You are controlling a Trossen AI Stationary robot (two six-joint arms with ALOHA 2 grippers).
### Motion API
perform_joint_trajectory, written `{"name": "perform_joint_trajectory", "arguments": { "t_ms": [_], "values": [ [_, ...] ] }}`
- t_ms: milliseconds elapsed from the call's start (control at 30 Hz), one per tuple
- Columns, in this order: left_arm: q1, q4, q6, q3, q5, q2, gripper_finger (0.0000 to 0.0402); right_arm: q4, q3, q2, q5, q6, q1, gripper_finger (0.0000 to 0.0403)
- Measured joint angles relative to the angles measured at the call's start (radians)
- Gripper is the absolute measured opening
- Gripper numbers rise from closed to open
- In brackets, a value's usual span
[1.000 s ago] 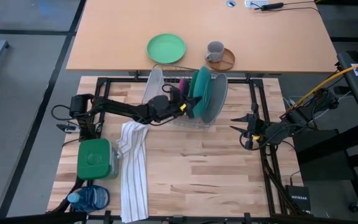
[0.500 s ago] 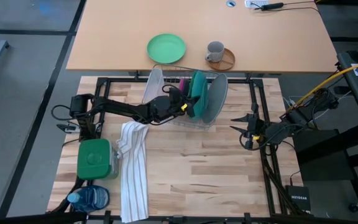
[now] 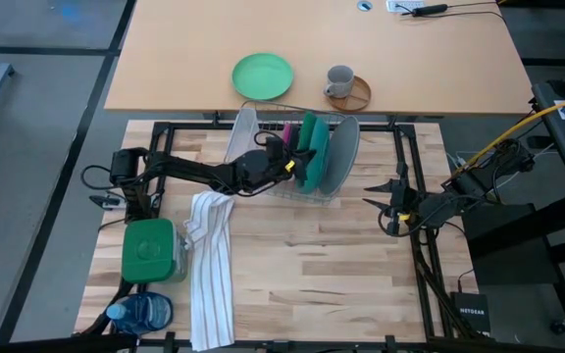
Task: Sort dishes
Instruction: Put the light blue plate in the dish rack, then return to Home Position
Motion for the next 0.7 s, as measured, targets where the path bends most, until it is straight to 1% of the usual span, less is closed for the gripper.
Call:
{"name": "perform_joint_trajectory", "arguments": {
  "t_ms": [400,700],
  "values": [
    [0.016,0.040,0.019,0.032,-0.005,0.000,0.0098,0.011,0.000,0.000,0.000,0.007,0.000,0.0121],
    [0.015,0.118,0.332,0.075,-0.005,-0.019,0.0096,0.018,0.000,-0.034,-0.003,0.030,0.000,0.0121]
  ]
}}
